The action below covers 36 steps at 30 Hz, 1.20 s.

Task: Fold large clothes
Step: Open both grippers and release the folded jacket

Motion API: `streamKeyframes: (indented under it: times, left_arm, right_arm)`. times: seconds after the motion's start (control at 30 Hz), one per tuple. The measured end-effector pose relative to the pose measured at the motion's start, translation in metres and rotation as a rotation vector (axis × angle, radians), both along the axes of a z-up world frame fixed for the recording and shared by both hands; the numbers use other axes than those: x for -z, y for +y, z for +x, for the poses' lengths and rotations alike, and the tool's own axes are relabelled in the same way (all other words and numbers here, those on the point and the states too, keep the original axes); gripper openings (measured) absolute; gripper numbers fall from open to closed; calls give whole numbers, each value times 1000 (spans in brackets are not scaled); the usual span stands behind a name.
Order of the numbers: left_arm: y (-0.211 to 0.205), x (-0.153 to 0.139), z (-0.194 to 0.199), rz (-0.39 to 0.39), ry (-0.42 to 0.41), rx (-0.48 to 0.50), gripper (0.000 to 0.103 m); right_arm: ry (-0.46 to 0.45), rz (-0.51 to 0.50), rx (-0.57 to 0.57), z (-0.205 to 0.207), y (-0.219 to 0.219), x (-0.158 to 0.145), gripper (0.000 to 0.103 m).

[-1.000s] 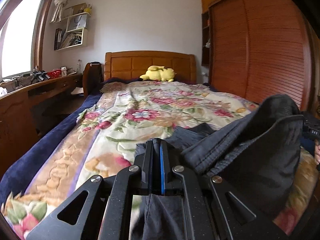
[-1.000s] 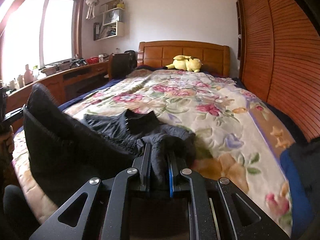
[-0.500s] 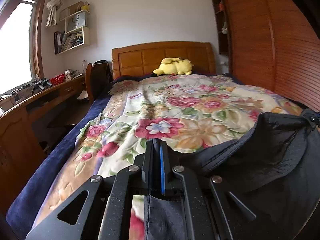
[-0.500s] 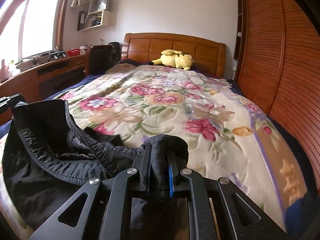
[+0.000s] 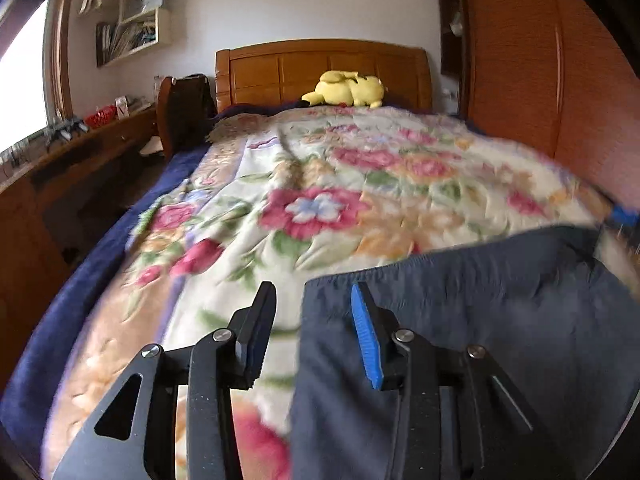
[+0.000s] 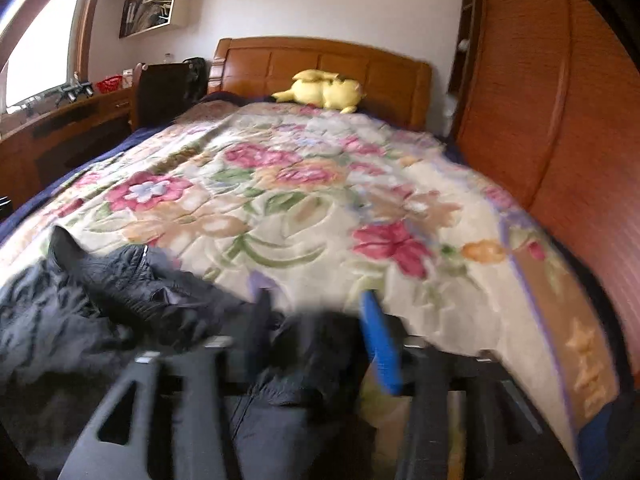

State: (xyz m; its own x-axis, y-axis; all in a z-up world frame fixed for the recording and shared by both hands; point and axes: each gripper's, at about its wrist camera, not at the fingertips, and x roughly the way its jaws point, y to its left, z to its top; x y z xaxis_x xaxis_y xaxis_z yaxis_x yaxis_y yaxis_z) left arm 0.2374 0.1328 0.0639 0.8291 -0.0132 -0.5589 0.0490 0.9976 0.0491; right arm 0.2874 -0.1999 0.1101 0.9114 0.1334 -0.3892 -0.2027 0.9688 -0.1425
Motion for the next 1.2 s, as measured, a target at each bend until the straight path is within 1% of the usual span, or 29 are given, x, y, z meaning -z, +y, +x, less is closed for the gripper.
streamKeyframes:
  times: [0.03,0.07,0.1,0.13,0.2,0.23,0.4,0.53,0.6,0.63,0.67,0.73,0.8,0.87,0.93,1.1,1.2]
  left_arm:
    - [1,3,-10,7,7,7,41]
    - [4,6,-25,-2,17,16,47]
    - [6,6,-31,-12,21,20,54]
    - [9,7,-42,-24,24,26,56]
    - [14,9,-69,-43,33,38,71]
    - [16,10,-78,-47,36,40,72]
    - [22,14,-124,-61,54,57,72]
    - [20,24,-160,-63,65,77,73]
    - [16,31,-167,-53,76,80,74]
    - [15,35,-170,-46,85,84,74]
    - [13,41,-171,-37,94,87,74]
    - [10,52,-172,-32,114,84,74]
    - [10,64,-168,-43,157,85,74]
    - [11,73,-164,-61,194,80,74]
    - [13,77,-164,-75,200,78,74]
    - [15,85,-164,-70,211,68,75]
    - [14,92,-162,-68,223,67,76]
  right_arm:
    - [2,11,-10,-8,-4,-2,75]
    - [5,20,-19,-15,-8,-3,75]
    - [7,22,-28,-22,-12,-3,75]
    - [12,16,-36,-31,-16,-1,75]
    - [9,18,-54,-51,-24,1,75]
    - [12,23,-63,-61,-28,5,75]
    - [57,29,-93,-106,-42,25,75]
    - [101,44,-104,-139,-52,42,75]
    - [124,54,-97,-148,-58,49,75]
    - [130,56,-86,-151,-61,52,77]
    - [138,57,-76,-151,-63,55,80]
    - [162,68,-56,-150,-67,60,82]
    - [189,93,-49,-148,-70,65,84]
    - [212,117,-36,-139,-69,71,88]
    - [231,140,-32,-132,-70,77,88]
    - [267,114,-37,-122,-58,93,88]
    - [299,144,-55,-113,-59,100,88]
